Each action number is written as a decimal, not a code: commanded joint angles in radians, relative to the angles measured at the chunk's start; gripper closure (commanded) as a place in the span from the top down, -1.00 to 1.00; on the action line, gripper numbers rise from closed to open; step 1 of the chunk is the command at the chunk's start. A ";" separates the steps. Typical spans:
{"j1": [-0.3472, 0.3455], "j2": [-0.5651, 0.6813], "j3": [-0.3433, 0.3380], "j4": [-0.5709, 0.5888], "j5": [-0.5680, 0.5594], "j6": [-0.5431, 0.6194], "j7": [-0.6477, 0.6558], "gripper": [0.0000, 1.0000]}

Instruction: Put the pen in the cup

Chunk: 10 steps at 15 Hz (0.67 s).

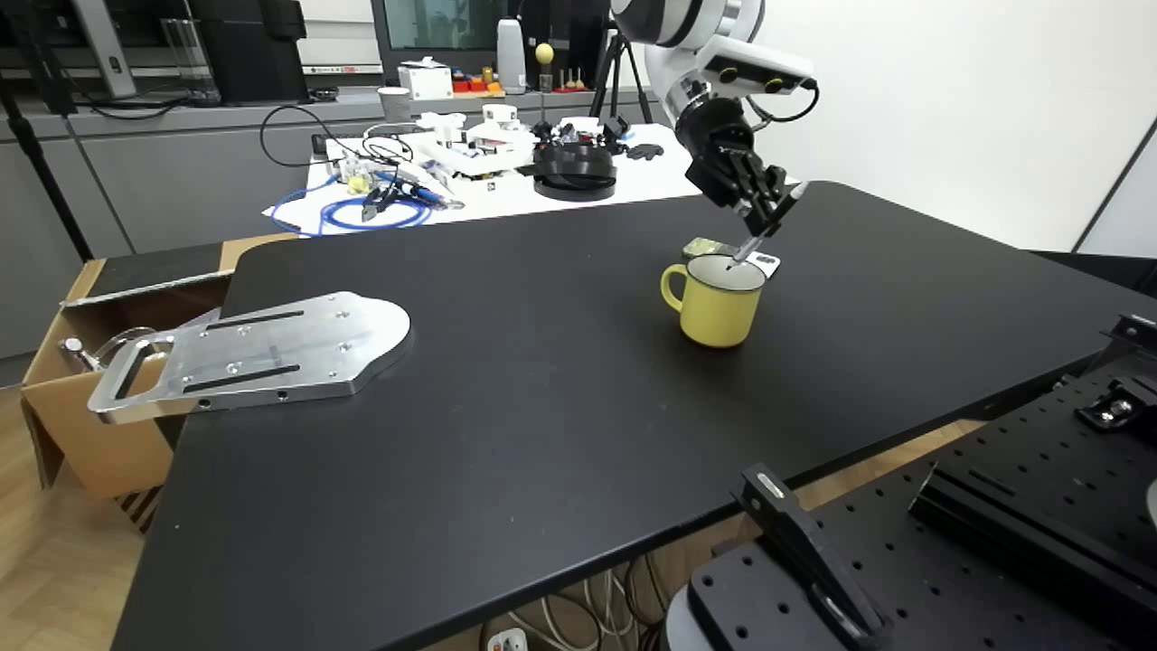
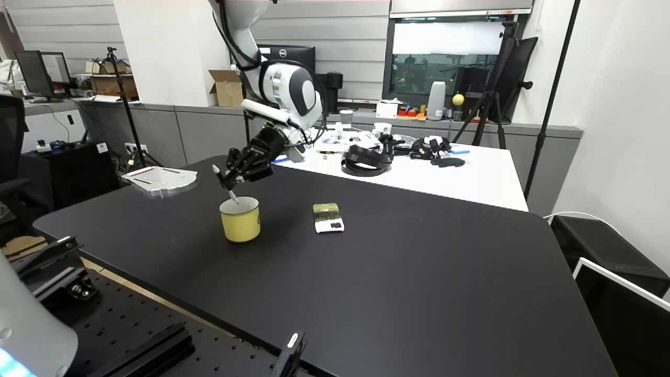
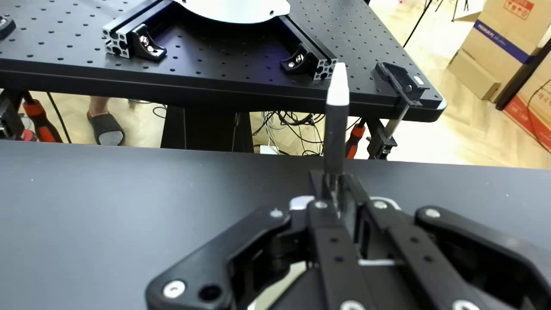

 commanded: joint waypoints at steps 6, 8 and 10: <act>-0.013 0.115 0.002 0.161 0.001 -0.120 0.011 -0.94; -0.016 0.132 0.001 0.182 0.001 -0.131 0.010 -0.94; -0.019 0.147 -0.002 0.198 0.001 -0.131 0.012 -0.94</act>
